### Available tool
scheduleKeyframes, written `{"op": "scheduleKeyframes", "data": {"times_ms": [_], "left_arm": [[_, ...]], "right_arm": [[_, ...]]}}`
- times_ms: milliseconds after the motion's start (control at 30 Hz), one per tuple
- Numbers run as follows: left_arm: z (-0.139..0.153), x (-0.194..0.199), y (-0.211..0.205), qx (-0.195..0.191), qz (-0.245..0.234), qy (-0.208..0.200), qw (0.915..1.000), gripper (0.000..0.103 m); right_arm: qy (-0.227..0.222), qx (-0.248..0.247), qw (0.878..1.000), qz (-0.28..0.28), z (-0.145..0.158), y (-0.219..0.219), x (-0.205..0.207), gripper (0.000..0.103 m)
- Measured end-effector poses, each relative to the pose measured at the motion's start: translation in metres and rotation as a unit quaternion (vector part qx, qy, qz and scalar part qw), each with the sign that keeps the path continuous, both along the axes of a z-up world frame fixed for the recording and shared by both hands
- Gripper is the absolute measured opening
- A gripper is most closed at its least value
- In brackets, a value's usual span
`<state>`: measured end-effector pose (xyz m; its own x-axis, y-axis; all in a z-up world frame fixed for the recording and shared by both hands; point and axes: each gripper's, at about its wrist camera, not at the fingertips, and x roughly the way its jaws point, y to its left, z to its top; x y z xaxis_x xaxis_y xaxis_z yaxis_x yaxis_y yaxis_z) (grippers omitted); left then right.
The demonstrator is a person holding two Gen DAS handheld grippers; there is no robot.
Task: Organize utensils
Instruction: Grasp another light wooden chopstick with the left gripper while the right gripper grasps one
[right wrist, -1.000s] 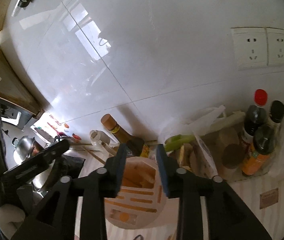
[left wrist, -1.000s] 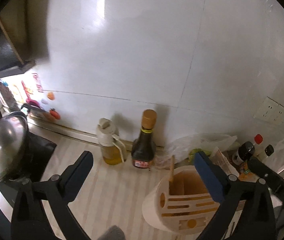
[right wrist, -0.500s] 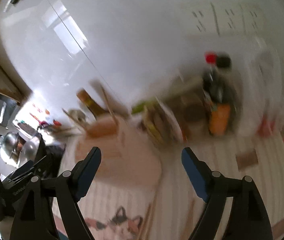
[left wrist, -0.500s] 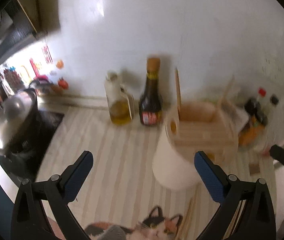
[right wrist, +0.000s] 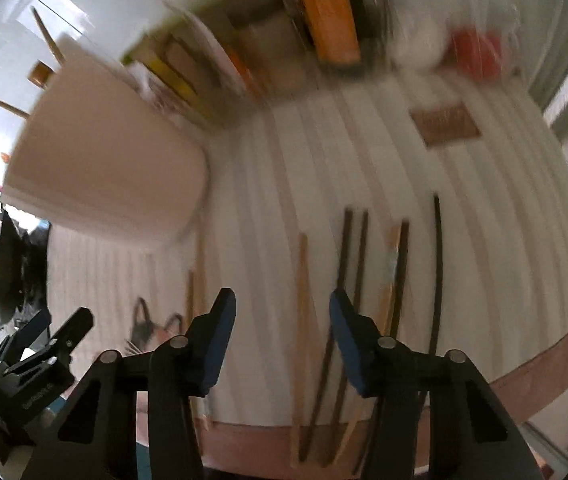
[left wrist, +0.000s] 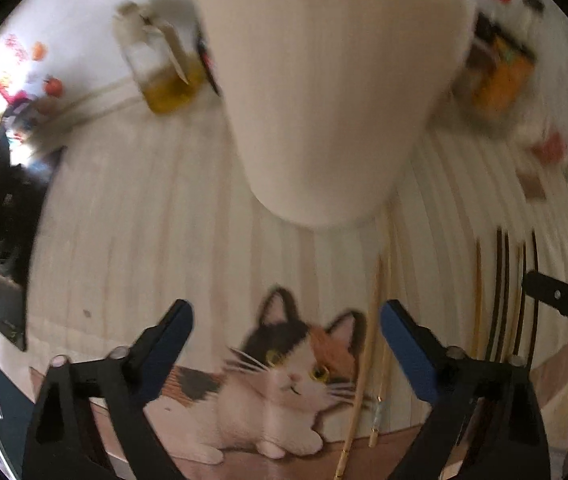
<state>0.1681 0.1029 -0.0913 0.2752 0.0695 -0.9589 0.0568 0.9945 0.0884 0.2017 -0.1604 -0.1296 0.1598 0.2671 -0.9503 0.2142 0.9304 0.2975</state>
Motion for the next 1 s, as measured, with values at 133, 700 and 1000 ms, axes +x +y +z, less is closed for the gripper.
{"op": "scheduleKeyframes", "data": {"times_ms": [133,700,1000], "left_arm": [[-0.029,-0.006,-0.014,-0.004,-0.027,0.043,0.9987,0.07],[-0.069,-0.02,-0.05,-0.015,-0.076,0.089,0.993,0.032],[-0.073,-0.013,-0.042,-0.021,-0.055,0.086,0.9946,0.005]], "right_arm": [[0.024,0.001,1.0,0.002,-0.021,0.002,-0.01,0.043],[0.05,-0.009,0.999,0.016,-0.044,0.016,-0.011,0.038],[0.053,-0.01,0.998,0.022,-0.046,0.026,-0.004,0.038]]}}
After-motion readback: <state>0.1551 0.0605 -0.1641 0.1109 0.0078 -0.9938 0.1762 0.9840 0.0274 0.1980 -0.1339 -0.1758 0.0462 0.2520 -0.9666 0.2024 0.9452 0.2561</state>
